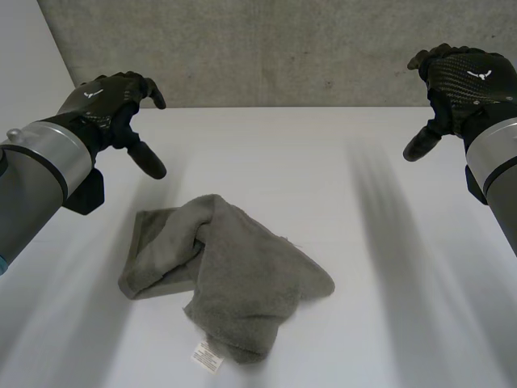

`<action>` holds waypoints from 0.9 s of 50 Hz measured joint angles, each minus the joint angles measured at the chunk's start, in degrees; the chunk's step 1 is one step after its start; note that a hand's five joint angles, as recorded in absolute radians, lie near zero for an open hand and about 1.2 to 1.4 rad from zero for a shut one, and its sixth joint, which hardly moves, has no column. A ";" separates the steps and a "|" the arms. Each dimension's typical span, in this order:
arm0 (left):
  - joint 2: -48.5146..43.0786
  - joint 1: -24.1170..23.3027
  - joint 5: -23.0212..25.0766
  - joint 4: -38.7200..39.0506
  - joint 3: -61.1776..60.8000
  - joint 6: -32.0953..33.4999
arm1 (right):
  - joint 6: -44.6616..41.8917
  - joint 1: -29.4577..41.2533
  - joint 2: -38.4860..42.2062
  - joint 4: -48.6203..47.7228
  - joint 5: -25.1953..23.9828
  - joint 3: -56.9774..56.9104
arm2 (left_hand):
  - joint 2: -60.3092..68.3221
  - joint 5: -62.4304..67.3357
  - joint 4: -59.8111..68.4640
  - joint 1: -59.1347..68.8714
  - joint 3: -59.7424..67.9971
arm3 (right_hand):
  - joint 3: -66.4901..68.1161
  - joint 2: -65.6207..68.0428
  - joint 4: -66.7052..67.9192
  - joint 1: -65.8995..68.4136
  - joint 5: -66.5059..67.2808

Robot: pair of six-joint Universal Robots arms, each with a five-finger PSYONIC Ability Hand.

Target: Fold the towel.

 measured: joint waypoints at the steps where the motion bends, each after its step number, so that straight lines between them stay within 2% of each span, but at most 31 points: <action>1: 0.00 -0.02 0.00 -0.03 -0.01 0.00 | -0.01 0.00 0.00 0.01 -0.02 0.00 | 0.00 0.00 0.00 0.00 0.00 | 0.00 0.00 0.00 0.00 0.00; 7: 0.06 -0.24 0.12 -0.09 -0.29 0.15 | -0.42 0.15 -0.04 0.14 -0.38 0.00 | 1.45 2.23 0.90 1.18 1.14 | 0.00 0.00 0.00 0.00 0.01; 13: 1.40 -0.81 0.59 -1.03 -2.59 0.79 | -4.29 1.01 -0.06 2.69 -2.01 -0.17 | 9.47 11.02 8.70 9.60 9.13 | 0.00 0.00 0.00 0.00 0.01; 20: 5.86 -0.87 2.13 -2.00 -12.69 2.90 | -17.55 5.17 0.35 10.92 -10.25 1.53 | 12.85 14.60 12.41 13.25 12.61 | 0.00 0.00 0.00 0.00 0.04; 24: 7.46 -0.27 4.23 -0.79 -20.76 7.17 | -22.66 9.05 0.60 14.05 -16.10 5.02 | 12.90 14.73 12.44 13.33 12.62 | 0.02 0.00 0.00 0.00 0.06; 28: 7.58 1.46 5.90 3.48 -28.85 12.83 | -24.02 12.29 1.81 13.39 -20.84 10.21 | 12.87 14.36 12.41 13.21 12.56 | 0.01 0.00 0.00 0.00 0.01; 35: 3.67 5.31 6.56 13.35 -35.86 18.36 | -23.43 16.52 7.65 4.61 -22.84 16.75 | 11.09 10.41 10.51 10.12 10.70 | 1.49 1.43 0.68 2.09 2.11; 36: 3.08 5.51 6.55 14.05 -36.07 18.57 | -23.35 16.89 8.44 3.47 -22.74 17.15 | 10.89 10.16 10.30 9.85 10.47 | 4.26 4.16 3.47 5.87 5.28; 38: 0.14 6.11 6.49 16.80 -36.15 19.08 | -23.03 17.95 11.69 -0.47 -21.77 18.07 | 10.45 9.54 9.93 9.47 10.13 | 26.00 26.53 24.86 26.25 27.04; 39: -0.55 6.20 6.46 17.28 -36.03 19.14 | -22.96 18.08 12.29 -1.12 -21.55 18.15 | 10.39 9.46 9.93 9.47 10.11 | 30.36 30.97 29.12 31.55 31.18; 41: -3.16 6.42 6.35 18.80 -35.10 19.13 | -22.50 18.50 14.88 -3.76 -20.41 18.05 | 10.25 9.38 9.89 9.47 10.02 | 51.59 53.02 49.52 52.21 51.67; 43: -5.00 6.46 6.31 19.53 -34.08 18.95 | -21.90 18.53 16.29 -5.13 -19.64 17.56 | 10.22 9.37 9.80 9.47 10.01 | 60.38 61.07 59.27 60.80 61.10; 45: -7.01 6.42 6.28 20.01 -32.68 18.66 | -20.23 17.96 17.44 -6.51 -18.56 16.10 | 10.20 9.37 9.75 9.47 10.01 | 62.82 61.53 61.64 62.20 62.94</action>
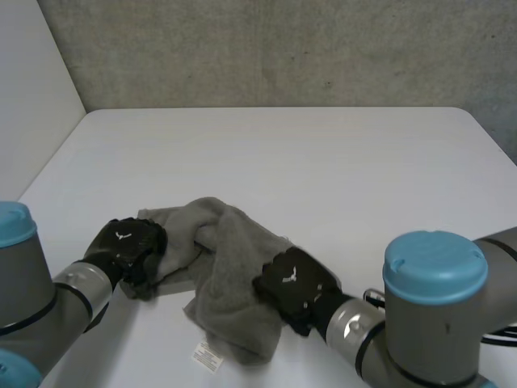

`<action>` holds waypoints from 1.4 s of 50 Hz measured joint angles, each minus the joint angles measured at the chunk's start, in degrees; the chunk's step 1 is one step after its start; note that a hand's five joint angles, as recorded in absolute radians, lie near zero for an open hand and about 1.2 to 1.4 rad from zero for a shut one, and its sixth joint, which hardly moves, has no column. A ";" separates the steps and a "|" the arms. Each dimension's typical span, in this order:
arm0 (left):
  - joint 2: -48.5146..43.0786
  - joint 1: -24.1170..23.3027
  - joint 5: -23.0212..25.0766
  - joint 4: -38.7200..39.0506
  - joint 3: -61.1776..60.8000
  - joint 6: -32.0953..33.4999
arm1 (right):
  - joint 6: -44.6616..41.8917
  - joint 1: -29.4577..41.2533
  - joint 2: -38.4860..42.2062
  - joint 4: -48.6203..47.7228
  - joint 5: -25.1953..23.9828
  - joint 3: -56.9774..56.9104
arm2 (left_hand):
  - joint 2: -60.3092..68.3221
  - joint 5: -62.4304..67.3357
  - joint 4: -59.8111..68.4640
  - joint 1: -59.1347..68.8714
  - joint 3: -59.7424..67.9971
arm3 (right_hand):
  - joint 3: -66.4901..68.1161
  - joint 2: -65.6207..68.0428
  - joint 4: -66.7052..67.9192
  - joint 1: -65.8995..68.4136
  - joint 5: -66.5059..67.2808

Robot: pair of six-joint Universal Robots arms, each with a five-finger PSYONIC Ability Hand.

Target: Fold the towel.

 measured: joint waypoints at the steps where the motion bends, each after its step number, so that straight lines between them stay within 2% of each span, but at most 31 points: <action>1: -0.42 -0.02 -0.02 0.08 0.36 -0.07 | 0.59 -0.30 0.18 -0.32 0.35 -0.49 | 0.00 -0.01 -0.01 0.00 0.00 | 0.01 0.00 0.02 0.00 0.00; 6: -2.71 -0.31 -0.01 0.14 2.72 -0.52 | 7.64 -5.66 0.87 -2.70 6.07 -6.15 | -0.01 -0.04 -0.04 0.00 0.00 | 0.07 0.00 0.03 0.01 0.00; 11: -3.50 -0.91 0.00 0.13 3.90 -0.71 | 10.66 -12.51 3.46 -3.99 16.40 -13.56 | -0.07 -0.11 -0.03 0.00 0.00 | -2.56 -0.78 -2.66 -1.97 -2.38; 13: -3.49 -1.37 -0.01 0.20 4.08 -0.73 | 9.42 -14.71 5.31 -3.81 20.64 -16.18 | -0.11 -0.14 -0.04 -0.08 0.00 | -20.39 -18.29 -20.40 -19.34 -20.43; 14: -3.48 -1.46 -0.01 0.23 4.10 -0.73 | 9.04 -15.06 5.67 -3.69 21.35 -16.55 | -0.11 -0.16 -0.05 -0.08 0.00 | -24.86 -24.29 -24.85 -25.09 -24.96; 15: -3.42 -1.72 -0.02 0.28 4.12 -0.74 | 7.87 -15.82 6.59 -3.31 22.96 -17.30 | -0.11 -0.16 -0.05 -0.14 0.00 | -37.85 -36.54 -37.64 -37.02 -37.14; 18: -3.22 -2.19 -0.03 0.40 4.11 -0.74 | 5.69 -16.63 7.78 -2.27 24.85 -17.55 | -0.15 -0.22 -0.07 -0.27 0.00 | -58.80 -58.88 -58.76 -57.97 -60.25; 21: -3.00 -2.62 -0.03 0.48 4.08 -0.76 | 4.53 -16.73 7.91 -1.42 25.23 -16.69 | -0.18 -0.22 -0.07 -0.28 0.00 | -62.55 -61.67 -61.78 -61.28 -63.08; 28: -2.49 -4.65 0.04 0.69 3.58 -0.87 | 3.57 -16.21 1.82 -0.49 22.00 -9.35 | -0.19 -0.21 -0.07 -0.27 0.00 | -62.59 -61.67 -61.79 -61.75 -63.08; 39: 3.23 -7.75 0.32 0.85 -0.56 -0.86 | 1.51 -16.76 -11.97 -0.14 7.11 7.37 | 0.26 2.98 0.31 1.46 0.38 | -62.81 -61.66 -61.79 -61.77 -63.07; 45: 5.49 -9.91 0.45 1.90 -2.26 -0.66 | -1.80 -17.03 -16.15 2.12 2.84 13.33 | 1.50 4.28 1.35 2.76 1.41 | -62.81 -61.66 -61.78 -61.75 -63.08; 57: 5.37 -12.81 0.49 4.42 -3.65 -0.29 | -5.05 -16.73 -17.46 6.28 -1.31 19.66 | 1.63 4.32 1.35 2.82 1.42 | -62.81 -61.66 -61.78 -61.73 -63.07; 63: 4.63 -13.01 0.48 5.07 -3.63 -0.27 | -4.98 -16.95 -17.07 4.15 -3.51 21.99 | 1.64 4.30 1.35 2.80 1.42 | -62.52 -61.46 -61.65 -60.99 -62.88; 70: 3.55 -12.95 0.49 5.76 -3.53 -0.29 | -4.62 -16.90 -16.64 -0.32 -4.03 23.90 | 1.64 4.22 1.35 2.75 1.42 | -54.53 -53.80 -54.65 -53.61 -53.33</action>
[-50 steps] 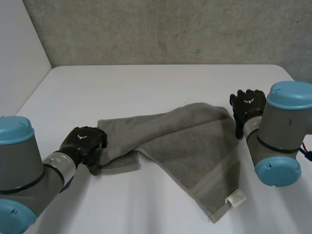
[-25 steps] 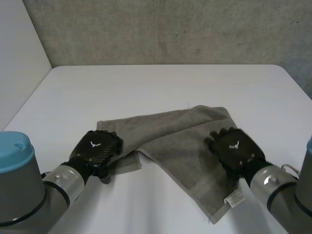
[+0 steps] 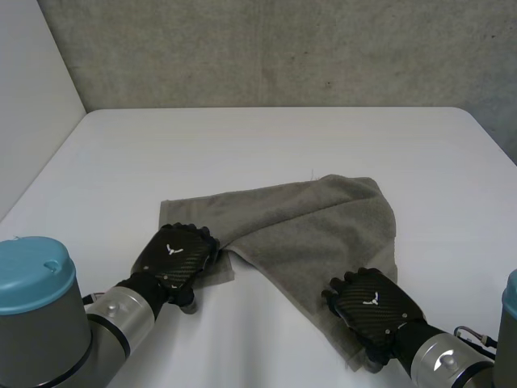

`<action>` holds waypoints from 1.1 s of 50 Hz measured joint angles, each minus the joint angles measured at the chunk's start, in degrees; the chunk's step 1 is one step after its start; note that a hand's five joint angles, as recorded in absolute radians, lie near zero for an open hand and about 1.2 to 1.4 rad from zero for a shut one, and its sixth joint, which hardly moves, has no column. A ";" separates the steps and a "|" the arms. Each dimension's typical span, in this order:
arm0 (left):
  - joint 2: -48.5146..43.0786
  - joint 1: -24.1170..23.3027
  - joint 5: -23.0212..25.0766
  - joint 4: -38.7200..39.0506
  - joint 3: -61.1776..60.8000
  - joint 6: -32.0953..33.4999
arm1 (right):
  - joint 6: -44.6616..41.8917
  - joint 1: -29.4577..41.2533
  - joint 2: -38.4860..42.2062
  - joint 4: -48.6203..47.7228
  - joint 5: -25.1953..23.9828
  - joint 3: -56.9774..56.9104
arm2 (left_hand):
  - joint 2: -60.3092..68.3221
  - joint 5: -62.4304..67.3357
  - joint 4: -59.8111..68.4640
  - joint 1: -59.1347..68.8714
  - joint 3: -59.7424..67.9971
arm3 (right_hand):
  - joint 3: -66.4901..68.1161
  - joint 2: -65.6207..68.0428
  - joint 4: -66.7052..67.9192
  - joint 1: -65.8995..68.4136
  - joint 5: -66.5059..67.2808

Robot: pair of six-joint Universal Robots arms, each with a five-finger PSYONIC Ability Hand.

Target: Fold the towel.

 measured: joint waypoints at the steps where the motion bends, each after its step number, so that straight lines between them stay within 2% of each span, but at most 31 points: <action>1: -0.09 0.01 0.00 0.08 0.00 0.00 | 0.05 0.04 0.13 -0.94 0.05 0.30 | 0.00 0.00 0.00 0.00 0.00 | 1.57 1.46 1.60 1.34 1.38; 10: -0.19 0.10 0.00 0.24 -0.12 -0.04 | 0.30 0.21 1.73 -4.52 0.44 1.11 | -0.01 -0.12 -0.02 -0.07 0.00 | 4.84 4.75 4.93 4.94 4.54; 29: -0.15 0.02 0.02 0.21 -0.66 -0.18 | -0.20 0.89 2.91 -3.90 1.01 1.29 | -0.09 -0.32 -0.03 -0.07 -0.04 | 4.42 4.61 4.58 4.12 2.40; 32: -0.15 -0.02 0.03 0.22 -0.69 -0.18 | -0.09 0.90 2.89 -4.00 0.84 1.45 | -0.09 -0.33 -0.03 -0.07 -0.04 | 5.52 5.45 5.60 5.83 4.86; 39: -0.15 0.02 0.05 0.22 -0.80 -0.18 | 0.38 0.85 3.13 -4.59 0.59 1.58 | -0.10 -0.35 -0.03 -0.07 -0.04 | 19.81 20.12 19.77 20.14 18.59; 50: -0.15 0.08 0.05 0.22 -0.95 -0.18 | 0.71 0.73 3.40 -5.52 0.58 1.64 | -0.12 -0.57 -0.06 -0.07 -0.06 | 26.22 26.65 26.22 26.54 24.84; 55: -0.15 0.12 0.02 0.22 -0.96 -0.18 | 1.10 0.63 3.36 -5.64 0.59 1.60 | -0.12 -0.65 -0.11 -0.18 -0.12 | 36.20 36.39 35.79 36.81 34.91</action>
